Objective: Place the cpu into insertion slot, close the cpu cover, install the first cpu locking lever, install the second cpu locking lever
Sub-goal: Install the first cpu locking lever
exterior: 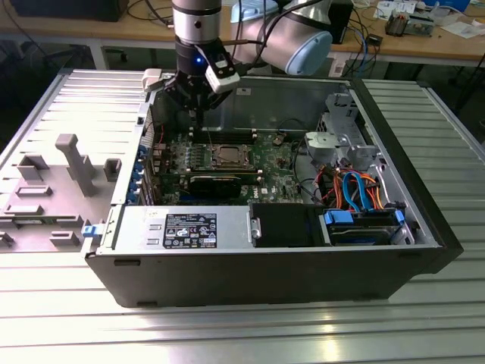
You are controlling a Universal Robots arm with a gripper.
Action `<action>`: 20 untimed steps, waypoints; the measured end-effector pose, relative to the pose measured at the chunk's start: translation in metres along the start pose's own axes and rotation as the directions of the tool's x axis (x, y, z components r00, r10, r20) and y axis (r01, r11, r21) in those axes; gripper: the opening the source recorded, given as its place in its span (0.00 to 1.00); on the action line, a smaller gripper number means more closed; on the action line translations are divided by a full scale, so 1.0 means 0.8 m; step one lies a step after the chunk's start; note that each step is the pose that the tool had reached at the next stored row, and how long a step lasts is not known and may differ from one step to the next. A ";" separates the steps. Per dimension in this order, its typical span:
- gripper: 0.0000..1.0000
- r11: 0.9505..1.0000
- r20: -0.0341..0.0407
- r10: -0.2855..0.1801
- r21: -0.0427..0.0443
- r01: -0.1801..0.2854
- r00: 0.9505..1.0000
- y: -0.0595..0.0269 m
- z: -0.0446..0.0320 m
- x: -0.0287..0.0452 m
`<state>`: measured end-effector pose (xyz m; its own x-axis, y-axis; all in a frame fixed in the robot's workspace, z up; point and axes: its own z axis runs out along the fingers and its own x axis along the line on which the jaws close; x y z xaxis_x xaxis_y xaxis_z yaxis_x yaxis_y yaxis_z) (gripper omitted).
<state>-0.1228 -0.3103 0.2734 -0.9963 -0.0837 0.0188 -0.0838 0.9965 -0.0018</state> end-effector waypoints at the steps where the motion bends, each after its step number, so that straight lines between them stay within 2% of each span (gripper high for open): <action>1: 0.11 1.000 0.000 0.000 0.000 0.000 1.000 0.000 0.0001 -0.0003; 4: 0.11 1.000 0.000 0.000 0.000 0.000 1.000 0.001 0.0005 -0.0029; 10: 0.11 1.000 0.000 0.000 0.003 0.000 1.000 0.003 0.0011 -0.0145; 17: 0.11 1.000 0.000 0.000 0.003 0.000 1.000 0.003 0.0020 -0.0183; 18: 0.11 1.000 0.001 0.000 0.003 0.000 1.000 0.003 0.0021 -0.0184; 20: 0.11 1.000 0.007 0.000 0.004 0.000 1.000 0.003 0.0021 -0.0187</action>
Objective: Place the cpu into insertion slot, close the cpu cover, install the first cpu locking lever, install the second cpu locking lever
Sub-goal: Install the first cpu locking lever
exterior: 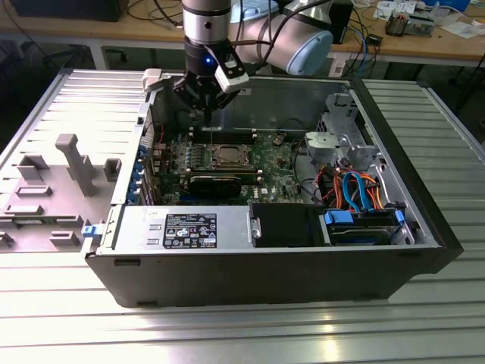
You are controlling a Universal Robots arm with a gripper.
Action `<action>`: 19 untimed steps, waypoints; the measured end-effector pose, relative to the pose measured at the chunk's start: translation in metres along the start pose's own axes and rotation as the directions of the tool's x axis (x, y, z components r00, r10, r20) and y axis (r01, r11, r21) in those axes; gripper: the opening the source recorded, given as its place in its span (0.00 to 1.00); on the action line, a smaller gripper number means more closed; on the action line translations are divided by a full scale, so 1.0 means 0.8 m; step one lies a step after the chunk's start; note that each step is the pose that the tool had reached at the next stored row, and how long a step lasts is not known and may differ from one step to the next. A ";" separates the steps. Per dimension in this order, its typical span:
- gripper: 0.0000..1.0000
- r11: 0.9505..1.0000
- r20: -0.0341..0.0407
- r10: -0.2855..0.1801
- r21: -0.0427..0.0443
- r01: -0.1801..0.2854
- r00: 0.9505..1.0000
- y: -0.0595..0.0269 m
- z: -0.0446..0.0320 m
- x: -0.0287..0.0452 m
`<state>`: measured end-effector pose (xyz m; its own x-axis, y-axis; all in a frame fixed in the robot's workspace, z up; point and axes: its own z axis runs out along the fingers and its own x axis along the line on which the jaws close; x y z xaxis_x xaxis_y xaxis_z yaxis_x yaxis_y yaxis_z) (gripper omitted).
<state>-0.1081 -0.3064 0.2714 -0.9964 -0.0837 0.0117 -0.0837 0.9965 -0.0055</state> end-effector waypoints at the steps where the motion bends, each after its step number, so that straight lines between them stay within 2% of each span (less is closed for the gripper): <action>1: 0.11 1.000 0.003 0.000 0.000 0.000 1.000 0.000 0.0000 -0.0002; 13: 0.11 1.000 0.004 0.004 0.008 -0.004 1.000 0.000 0.0007 -0.0099; 19: 0.11 0.999 0.003 0.031 0.010 -0.031 1.000 -0.001 0.0045 -0.0140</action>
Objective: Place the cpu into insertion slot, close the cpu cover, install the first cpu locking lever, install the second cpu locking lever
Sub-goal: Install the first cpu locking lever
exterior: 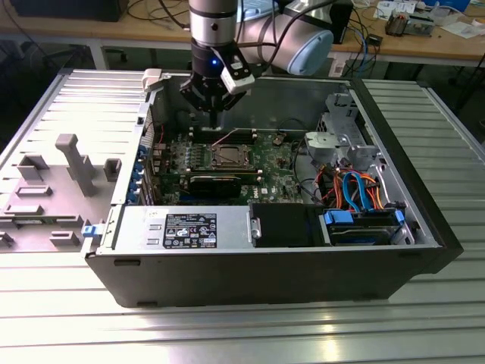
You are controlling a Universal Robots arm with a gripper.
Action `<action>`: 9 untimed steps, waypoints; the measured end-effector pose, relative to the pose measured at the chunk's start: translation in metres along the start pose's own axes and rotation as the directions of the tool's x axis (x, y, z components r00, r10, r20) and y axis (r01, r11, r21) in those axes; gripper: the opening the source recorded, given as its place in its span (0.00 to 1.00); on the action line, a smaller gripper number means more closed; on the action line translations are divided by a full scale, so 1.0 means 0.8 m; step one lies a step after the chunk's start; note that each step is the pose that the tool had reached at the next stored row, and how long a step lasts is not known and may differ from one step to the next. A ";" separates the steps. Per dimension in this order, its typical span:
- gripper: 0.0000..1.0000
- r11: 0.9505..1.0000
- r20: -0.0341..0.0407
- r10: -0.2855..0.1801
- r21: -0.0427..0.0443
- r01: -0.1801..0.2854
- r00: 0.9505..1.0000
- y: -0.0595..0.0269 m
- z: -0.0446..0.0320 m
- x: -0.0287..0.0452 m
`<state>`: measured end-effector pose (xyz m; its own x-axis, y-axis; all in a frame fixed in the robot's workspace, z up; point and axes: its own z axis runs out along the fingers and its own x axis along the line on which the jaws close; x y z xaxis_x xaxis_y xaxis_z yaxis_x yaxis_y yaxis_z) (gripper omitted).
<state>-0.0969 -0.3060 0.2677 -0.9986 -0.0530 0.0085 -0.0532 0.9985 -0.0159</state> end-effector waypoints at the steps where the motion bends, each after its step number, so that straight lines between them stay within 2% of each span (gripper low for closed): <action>1: 0.11 1.000 0.000 0.008 0.000 -0.008 1.000 0.000 0.0005 -0.0005; 9: 0.11 1.000 0.000 0.013 0.000 -0.013 1.000 0.000 0.0009 -0.0009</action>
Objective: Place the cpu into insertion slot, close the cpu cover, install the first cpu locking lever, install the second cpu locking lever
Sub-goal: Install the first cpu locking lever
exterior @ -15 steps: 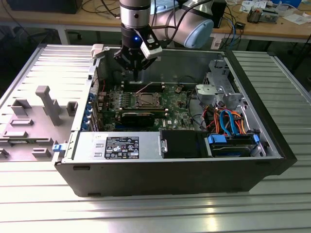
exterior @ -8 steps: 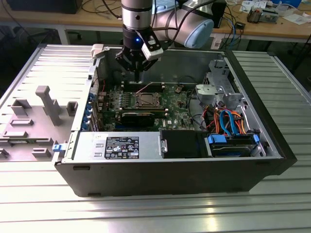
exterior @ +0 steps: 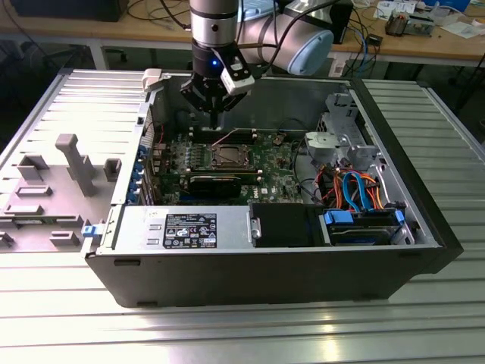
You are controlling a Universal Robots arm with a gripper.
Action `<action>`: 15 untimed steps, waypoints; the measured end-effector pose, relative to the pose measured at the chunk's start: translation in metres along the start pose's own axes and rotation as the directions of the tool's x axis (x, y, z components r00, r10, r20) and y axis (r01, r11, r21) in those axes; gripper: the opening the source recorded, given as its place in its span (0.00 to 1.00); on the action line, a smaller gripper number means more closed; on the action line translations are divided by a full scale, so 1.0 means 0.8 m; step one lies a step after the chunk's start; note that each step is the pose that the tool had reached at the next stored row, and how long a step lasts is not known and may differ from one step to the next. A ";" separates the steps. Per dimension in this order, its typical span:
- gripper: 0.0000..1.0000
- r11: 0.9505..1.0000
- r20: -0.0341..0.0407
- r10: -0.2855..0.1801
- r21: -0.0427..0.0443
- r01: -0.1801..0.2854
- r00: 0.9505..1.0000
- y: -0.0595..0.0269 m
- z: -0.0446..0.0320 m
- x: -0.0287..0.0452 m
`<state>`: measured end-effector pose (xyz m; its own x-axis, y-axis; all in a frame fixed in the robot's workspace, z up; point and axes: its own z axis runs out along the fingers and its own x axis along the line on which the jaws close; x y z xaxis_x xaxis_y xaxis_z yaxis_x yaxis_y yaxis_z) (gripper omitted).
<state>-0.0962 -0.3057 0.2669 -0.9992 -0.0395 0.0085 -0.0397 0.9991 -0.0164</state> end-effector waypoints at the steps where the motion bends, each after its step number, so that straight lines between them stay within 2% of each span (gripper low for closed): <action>1: 0.11 1.000 0.000 0.000 0.000 0.000 1.000 0.000 0.0001 0.0000; 9: 0.11 1.000 0.000 0.006 0.000 -0.006 1.000 0.000 0.0074 -0.0007; 15: 0.11 1.000 0.000 0.013 0.000 -0.013 1.000 0.000 0.0146 -0.0066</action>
<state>-0.0910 -0.3059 0.2552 -0.9996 -0.0261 0.0085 -0.0262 0.9995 -0.0165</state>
